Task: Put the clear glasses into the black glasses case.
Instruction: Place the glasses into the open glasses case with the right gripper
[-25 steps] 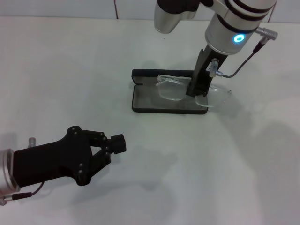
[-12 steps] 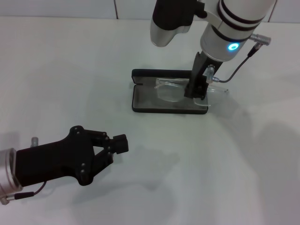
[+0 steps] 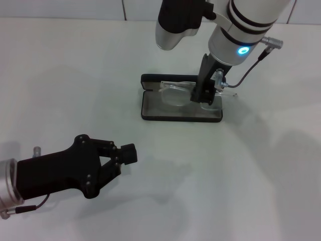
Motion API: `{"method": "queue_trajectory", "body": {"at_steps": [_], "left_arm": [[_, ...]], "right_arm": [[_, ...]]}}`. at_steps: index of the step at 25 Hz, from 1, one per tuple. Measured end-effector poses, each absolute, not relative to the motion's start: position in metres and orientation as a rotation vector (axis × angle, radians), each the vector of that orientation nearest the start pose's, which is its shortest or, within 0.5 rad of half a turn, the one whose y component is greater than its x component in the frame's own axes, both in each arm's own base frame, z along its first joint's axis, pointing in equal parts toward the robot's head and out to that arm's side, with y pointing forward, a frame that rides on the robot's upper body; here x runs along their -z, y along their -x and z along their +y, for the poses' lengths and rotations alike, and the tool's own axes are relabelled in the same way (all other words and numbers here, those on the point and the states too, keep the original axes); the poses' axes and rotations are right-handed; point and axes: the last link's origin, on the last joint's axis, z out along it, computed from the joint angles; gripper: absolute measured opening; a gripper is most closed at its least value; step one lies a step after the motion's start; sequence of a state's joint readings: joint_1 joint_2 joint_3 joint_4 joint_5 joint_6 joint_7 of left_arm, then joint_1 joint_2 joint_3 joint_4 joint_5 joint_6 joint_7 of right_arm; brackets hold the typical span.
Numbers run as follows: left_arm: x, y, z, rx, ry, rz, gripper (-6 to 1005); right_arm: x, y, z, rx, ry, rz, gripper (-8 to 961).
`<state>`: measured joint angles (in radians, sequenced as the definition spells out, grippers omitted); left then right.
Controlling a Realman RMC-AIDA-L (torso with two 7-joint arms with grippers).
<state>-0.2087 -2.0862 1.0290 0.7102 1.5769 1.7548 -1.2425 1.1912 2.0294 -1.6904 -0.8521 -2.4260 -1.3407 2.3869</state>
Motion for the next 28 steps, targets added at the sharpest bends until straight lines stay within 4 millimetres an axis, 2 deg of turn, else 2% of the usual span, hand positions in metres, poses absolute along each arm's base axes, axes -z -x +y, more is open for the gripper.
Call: {"method": "queue_trajectory", "body": {"at_steps": [28], "left_arm": [[0.0046,0.2717,0.2380,1.091,2.717,-0.536,45]], "right_arm": [[0.0783,-0.0521,0.4057,0.734,2.810,0.068,71]]}}
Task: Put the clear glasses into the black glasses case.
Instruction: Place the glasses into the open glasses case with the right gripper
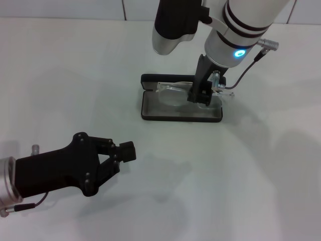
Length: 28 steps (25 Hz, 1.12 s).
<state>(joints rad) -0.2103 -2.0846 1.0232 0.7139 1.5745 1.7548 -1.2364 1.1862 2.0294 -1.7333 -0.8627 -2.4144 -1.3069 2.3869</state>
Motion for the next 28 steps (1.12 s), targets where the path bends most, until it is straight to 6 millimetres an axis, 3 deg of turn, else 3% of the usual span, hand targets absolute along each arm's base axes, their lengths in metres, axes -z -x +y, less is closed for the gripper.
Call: {"method": "queue_trajectory", "body": {"at_steps": [28], "left_arm": [[0.0057,0.2714,0.2391,1.087,2.715,-0.538,44]], "right_arm": [[0.0793,-0.0566,0.4049,0.705,2.817,0.091,107]]}}
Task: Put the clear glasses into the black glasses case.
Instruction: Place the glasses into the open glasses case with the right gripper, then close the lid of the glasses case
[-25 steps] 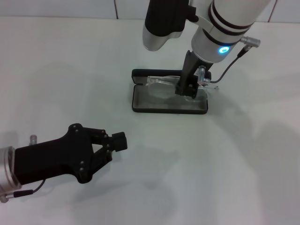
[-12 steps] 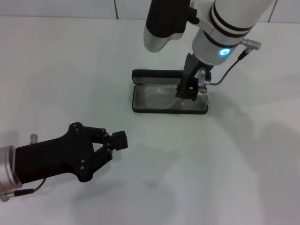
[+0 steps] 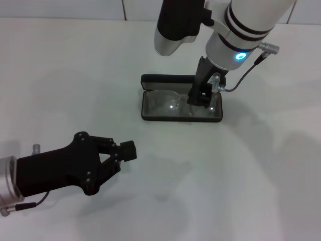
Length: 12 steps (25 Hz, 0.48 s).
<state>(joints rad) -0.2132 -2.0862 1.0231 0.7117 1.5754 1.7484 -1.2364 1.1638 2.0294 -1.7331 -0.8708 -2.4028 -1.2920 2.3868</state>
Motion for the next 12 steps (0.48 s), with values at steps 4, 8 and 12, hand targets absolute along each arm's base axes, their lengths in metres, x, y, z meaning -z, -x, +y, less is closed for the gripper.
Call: {"method": "queue_trajectory", "body": {"at_steps": [4,8,12], "left_arm": [[0.003,0.272,0.240,1.096,2.697,-0.538,44],[-0.004,0.277,0.242,1.103,2.639,-0.548,44],[-0.012,0.277,0.246,1.130,2.586,-0.540,44]], "right_arm": [[0.075,-0.060,0.399,0.652,2.834,0.101,106],[0.062,-0.069,0.392,0.518,2.838,0.152,105],[0.041,-0.097,0.380,0.221,2.806,0.259,104]]}}
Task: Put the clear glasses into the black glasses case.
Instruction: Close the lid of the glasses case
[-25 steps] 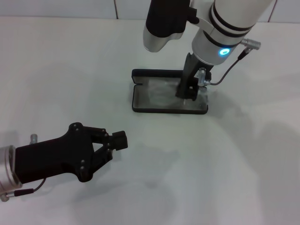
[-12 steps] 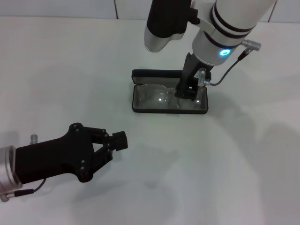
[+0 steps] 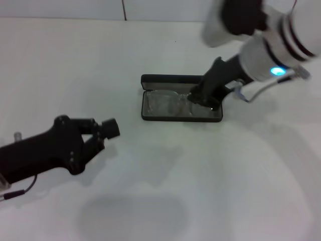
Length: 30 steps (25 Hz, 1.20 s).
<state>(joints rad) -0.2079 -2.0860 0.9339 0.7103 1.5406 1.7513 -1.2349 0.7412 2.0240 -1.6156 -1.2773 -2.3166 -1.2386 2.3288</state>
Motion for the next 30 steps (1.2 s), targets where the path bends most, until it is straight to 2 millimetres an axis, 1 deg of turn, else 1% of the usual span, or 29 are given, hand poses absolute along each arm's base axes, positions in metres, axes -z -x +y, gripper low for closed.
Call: {"method": "queue_trajectory", "body": {"at_steps": [3,4,6,9,13,15,16,17,20,22,26,30], "left_arm": [[-0.018,0.272,0.252,1.170,2.547,-0.509,44],[-0.019,0.270,0.254,1.179,2.540,-0.497,43],[-0.021,0.263,0.264,1.197,2.535,-0.463,43],[-0.019,0.250,0.283,1.197,2.540,-0.426,43],[-0.012,0.232,0.309,1.188,2.547,-0.411,43],[-0.005,0.220,0.326,1.187,2.556,-0.437,43],[0.000,0.212,0.335,1.179,2.569,-0.451,43],[0.004,0.205,0.343,1.165,2.585,-0.463,43],[0.023,0.181,0.365,1.046,2.663,-0.449,43],[0.035,0.170,0.380,0.945,2.673,-0.461,43],[0.049,0.158,0.399,0.820,2.657,-0.540,43],[0.053,0.159,0.416,0.752,2.567,-0.656,43]], "right_arm": [[0.030,-0.121,0.370,-0.004,2.768,0.309,104],[0.024,-0.132,0.364,-0.111,2.751,0.335,104],[0.016,-0.149,0.353,-0.269,2.733,0.374,103],[0.001,-0.182,0.335,-0.517,2.689,0.424,103],[-0.006,-0.222,0.317,-0.822,2.637,0.492,102],[-0.009,-0.238,0.310,-0.916,2.603,0.512,101],[-0.013,-0.251,0.303,-0.967,2.567,0.521,101],[-0.015,-0.260,0.298,-0.993,2.542,0.526,101],[-0.020,-0.288,0.284,-1.046,2.440,0.584,100],[-0.020,-0.296,0.279,-1.066,2.411,0.632,100],[-0.019,-0.297,0.274,-1.083,2.412,0.648,99],[-0.017,-0.295,0.271,-1.111,2.423,0.653,100]]}}
